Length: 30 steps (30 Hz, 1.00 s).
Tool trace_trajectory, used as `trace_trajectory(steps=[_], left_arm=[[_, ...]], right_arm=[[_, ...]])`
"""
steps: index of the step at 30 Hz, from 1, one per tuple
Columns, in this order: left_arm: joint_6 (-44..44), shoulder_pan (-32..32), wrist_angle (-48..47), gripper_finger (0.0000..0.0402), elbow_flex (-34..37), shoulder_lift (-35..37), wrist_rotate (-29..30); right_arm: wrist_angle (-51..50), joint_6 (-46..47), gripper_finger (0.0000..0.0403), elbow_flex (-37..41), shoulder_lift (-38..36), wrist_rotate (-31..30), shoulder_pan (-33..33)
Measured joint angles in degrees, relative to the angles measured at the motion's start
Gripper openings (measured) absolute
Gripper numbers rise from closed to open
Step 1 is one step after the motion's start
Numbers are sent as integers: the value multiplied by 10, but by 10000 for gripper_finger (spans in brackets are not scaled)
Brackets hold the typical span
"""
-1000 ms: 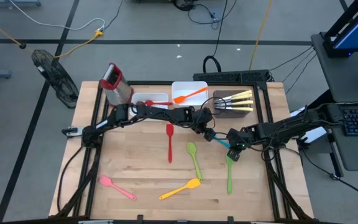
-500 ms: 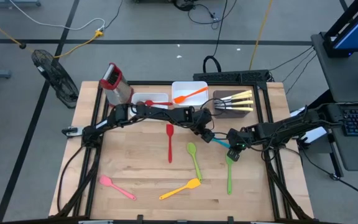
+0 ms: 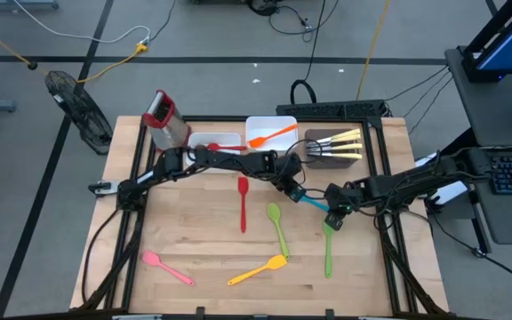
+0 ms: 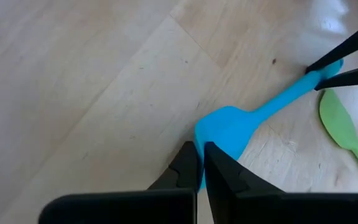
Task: Pick & Place Kitchen Items
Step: Put the blue spatula into the right white bin
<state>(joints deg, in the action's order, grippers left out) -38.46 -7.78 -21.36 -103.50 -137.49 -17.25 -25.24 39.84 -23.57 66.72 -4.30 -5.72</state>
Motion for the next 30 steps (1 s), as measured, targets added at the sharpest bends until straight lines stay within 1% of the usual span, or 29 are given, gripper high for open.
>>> trace_trajectory(steps=[3,6,8,9,11,14,16,22,27,30], left_arm=[[3,-3,-4,4,0,1,-13],[11,-3,-7,3,0,5,-19],[19,-3,-15,2,1,10,-33],[22,0,-16,2,1,12,-34],[23,1,-23,1,2,17,-58],[25,3,-20,1,2,22,-63],[25,3,-20,1,2,26,-61],[23,2,-6,0,1,35,-51],[20,-1,21,0,0,44,-47],[17,-1,17,0,0,44,-44]], right_arm=[[5,-1,60,0,-11,3,0],[13,-2,78,1,-35,7,1],[19,-1,87,2,-54,7,1],[25,0,91,3,-63,3,1],[39,-1,96,3,-84,-7,4],[61,-1,102,3,-105,-30,10],[79,-14,106,3,-113,-31,18],[116,-77,127,2,-102,4,28],[149,-123,155,2,-80,17,28],[174,-139,173,1,-70,32,28]])
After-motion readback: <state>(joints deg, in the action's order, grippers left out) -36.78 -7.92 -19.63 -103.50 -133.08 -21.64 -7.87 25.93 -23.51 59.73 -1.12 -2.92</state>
